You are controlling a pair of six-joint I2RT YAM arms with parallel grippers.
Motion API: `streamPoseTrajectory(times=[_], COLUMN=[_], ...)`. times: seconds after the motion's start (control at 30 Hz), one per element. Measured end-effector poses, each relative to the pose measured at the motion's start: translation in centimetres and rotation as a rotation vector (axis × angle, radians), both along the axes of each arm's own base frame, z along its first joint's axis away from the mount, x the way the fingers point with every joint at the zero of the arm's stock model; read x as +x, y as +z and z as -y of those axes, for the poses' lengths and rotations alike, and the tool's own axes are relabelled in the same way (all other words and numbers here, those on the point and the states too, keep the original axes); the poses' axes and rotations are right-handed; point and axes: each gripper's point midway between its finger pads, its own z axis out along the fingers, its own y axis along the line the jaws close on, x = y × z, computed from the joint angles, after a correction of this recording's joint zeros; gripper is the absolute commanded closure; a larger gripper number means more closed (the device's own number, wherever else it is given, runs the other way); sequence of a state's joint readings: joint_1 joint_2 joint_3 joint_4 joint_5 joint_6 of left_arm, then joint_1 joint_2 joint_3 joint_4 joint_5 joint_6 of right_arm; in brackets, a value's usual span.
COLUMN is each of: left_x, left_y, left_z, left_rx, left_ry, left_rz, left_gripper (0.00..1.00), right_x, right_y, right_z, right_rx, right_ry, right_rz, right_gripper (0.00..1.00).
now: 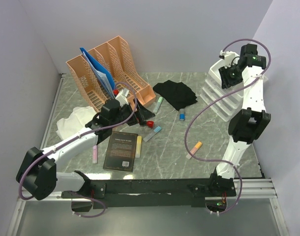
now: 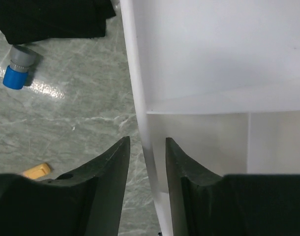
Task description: Organize the desk
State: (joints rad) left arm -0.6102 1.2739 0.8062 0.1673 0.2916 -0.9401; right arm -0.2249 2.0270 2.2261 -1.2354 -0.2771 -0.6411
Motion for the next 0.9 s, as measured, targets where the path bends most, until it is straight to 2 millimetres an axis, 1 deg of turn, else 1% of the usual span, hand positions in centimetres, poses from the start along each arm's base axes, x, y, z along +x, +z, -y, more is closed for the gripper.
streamPoseTrajectory(times=[0.03, 0.1, 0.13, 0.2, 0.27, 0.33, 0.4, 0.47, 0.53, 0.63, 0.7, 0.8, 0.9], left_x=[0.0, 0.1, 0.1, 0.2, 0.4, 0.6, 1.0, 1.5, 1.8, 1.7, 1.5, 1.1, 1.0], left_y=[0.1, 0.2, 0.2, 0.1, -0.4, -0.9, -0.9, -0.5, 0.2, 1.0, 1.1, 0.4, -0.3], left_z=[0.0, 0.2, 0.4, 0.8, 1.3, 1.9, 2.9, 4.3, 6.1, 8.6, 10.0, 11.8, 13.3], left_rx=[-0.003, -0.014, -0.019, -0.032, -0.038, -0.042, -0.049, -0.059, -0.073, -0.091, -0.102, -0.112, -0.122], left_ry=[-0.001, -0.006, -0.01, -0.023, -0.038, -0.057, -0.081, -0.113, -0.154, -0.218, -0.256, -0.313, -0.35], left_rz=[0.003, 0.004, 0.006, -0.002, -0.014, -0.034, -0.046, -0.043, -0.03, -0.016, -0.011, -0.024, -0.048], left_gripper=[0.0, 0.01, 0.01, 0.01, 0.01, 0.01, 0.01, 0.01, 0.01, 0.01, 0.01, 0.01, 0.01], right_x=[0.0, 0.0, 0.1, 0.1, 0.0, -0.5, -0.8, -0.8, -0.9, -1.4, -1.5, -1.7, -2.2], right_y=[0.0, -0.2, -0.1, -0.2, -0.2, -0.2, -0.2, -0.1, 0.0, 0.1, 0.2, 0.6, 1.3], right_z=[0.0, 0.1, 0.0, -0.5, -1.2, -1.8, -2.3, -2.6, -2.9, -3.8, -4.2, -4.7, -5.5], right_rx=[-0.001, -0.007, -0.004, 0.007, 0.018, 0.025, 0.032, 0.046, 0.071, 0.119, 0.14, 0.169, 0.209], right_ry=[0.006, 0.013, 0.021, 0.051, 0.074, 0.082, 0.087, 0.081, 0.068, 0.053, 0.044, 0.037, 0.036], right_rz=[0.0, -0.003, 0.001, 0.005, 0.011, 0.005, 0.002, 0.002, -0.001, -0.02, -0.024, -0.02, -0.019], right_gripper=[0.74, 0.85, 0.93, 0.99, 1.0, 1.0, 1.0, 1.0, 1.0, 1.0, 1.0, 1.0, 1.0])
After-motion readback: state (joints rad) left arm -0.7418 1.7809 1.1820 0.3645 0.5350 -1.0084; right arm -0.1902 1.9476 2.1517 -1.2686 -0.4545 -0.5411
